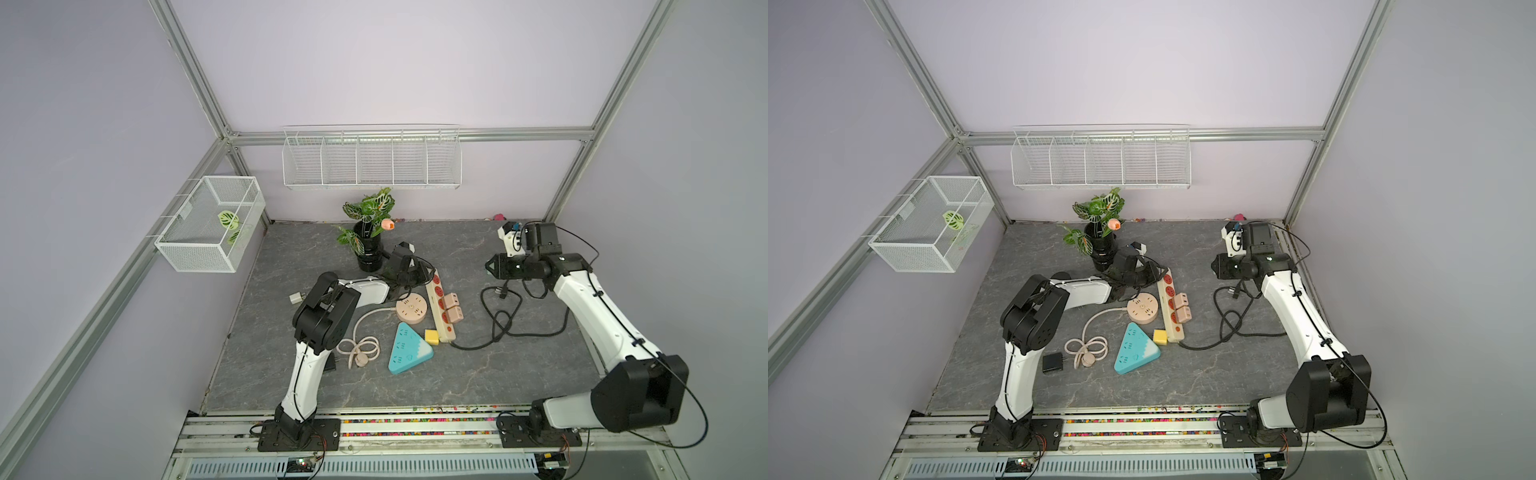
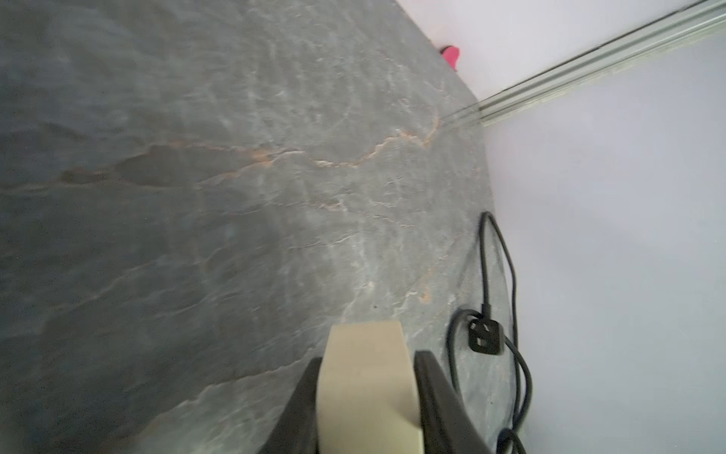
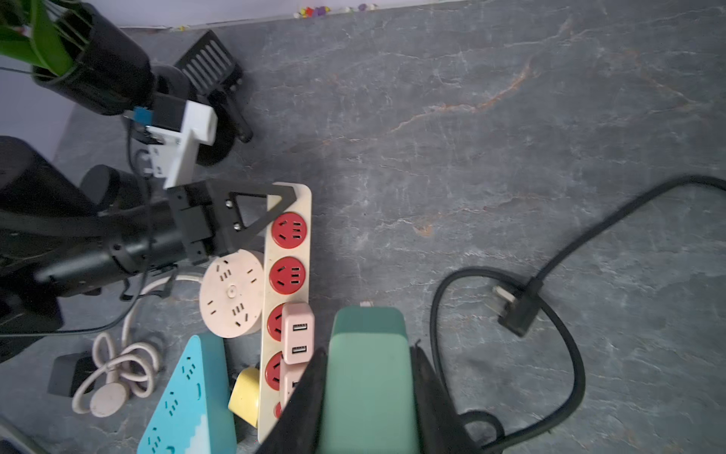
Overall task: Pull the plug off the socket
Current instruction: Place the plug at the center of the board.
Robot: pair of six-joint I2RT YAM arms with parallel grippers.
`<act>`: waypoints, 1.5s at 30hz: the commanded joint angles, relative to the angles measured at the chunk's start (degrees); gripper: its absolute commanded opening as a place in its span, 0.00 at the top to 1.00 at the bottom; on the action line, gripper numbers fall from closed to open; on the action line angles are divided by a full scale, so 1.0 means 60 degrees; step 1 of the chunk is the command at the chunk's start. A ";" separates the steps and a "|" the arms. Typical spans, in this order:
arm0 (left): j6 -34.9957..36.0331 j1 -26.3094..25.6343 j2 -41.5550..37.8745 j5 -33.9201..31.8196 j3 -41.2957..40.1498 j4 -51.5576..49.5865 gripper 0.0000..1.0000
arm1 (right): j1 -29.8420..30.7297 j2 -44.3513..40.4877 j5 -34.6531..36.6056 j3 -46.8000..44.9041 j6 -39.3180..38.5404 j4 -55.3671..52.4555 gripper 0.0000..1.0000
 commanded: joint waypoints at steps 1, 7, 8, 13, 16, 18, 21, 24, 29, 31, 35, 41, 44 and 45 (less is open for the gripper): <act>0.2302 -0.0116 0.0630 -0.0745 -0.0646 -0.0708 1.00 | 0.0194 0.0352 0.0165 -0.0164 0.0434 0.0269 1.00; 0.1844 -0.0116 0.0430 0.0375 -0.0665 0.0330 1.00 | -0.0119 0.1240 0.0434 -0.1292 0.2193 0.3192 1.00; 0.1666 -0.0116 0.0397 0.0496 -0.0663 0.0561 1.00 | -0.0094 0.1482 0.0263 -0.1360 0.2478 0.3460 1.00; 0.0817 -0.0116 0.0325 0.1121 -0.0304 0.1257 1.00 | -0.0042 0.2486 -0.0021 -0.1630 0.3021 0.4729 0.93; 0.0358 -0.0103 0.0191 0.1061 -0.0173 0.1585 1.00 | -0.0072 0.3199 -0.0089 -0.1338 0.3002 0.4865 0.89; -0.0002 -0.0095 0.0141 0.0933 -0.0165 0.1914 1.00 | -0.0108 0.3754 -0.0356 -0.1094 0.3032 0.4994 0.84; -0.0639 -0.0057 0.0249 0.0896 -0.0168 0.2491 1.00 | -0.0165 0.4456 -0.0573 -0.0782 0.3115 0.5004 0.72; -0.0896 -0.0058 0.0372 0.0815 0.0025 0.2561 1.00 | -0.0161 0.4908 -0.0515 -0.0541 0.3101 0.4978 0.58; -0.1044 -0.0057 0.0318 0.0324 -0.0090 0.2657 1.00 | -0.0233 0.4621 0.0477 -0.0428 0.3048 0.4282 0.42; -0.1113 -0.0057 0.0245 0.0099 -0.0284 0.2835 1.00 | -0.0235 0.4101 0.1172 -0.0526 0.2994 0.3843 0.35; -0.1331 -0.0057 0.0156 -0.0066 -0.0556 0.3260 1.00 | -0.0218 0.2810 0.2334 -0.0619 0.2864 0.2433 0.25; -0.1372 -0.0089 0.0234 -0.0003 -0.0518 0.3311 1.00 | -0.0087 0.1205 -0.0709 -0.1747 0.2996 0.2964 0.25; -0.1345 -0.0115 0.0268 0.0045 -0.0524 0.3290 1.00 | 0.0405 0.0807 -0.1070 -0.1966 0.3024 0.2797 0.25; -0.1322 -0.0123 0.0287 0.0080 -0.0521 0.3277 1.00 | 0.0635 0.0727 -0.1021 -0.2001 0.2991 0.2705 0.25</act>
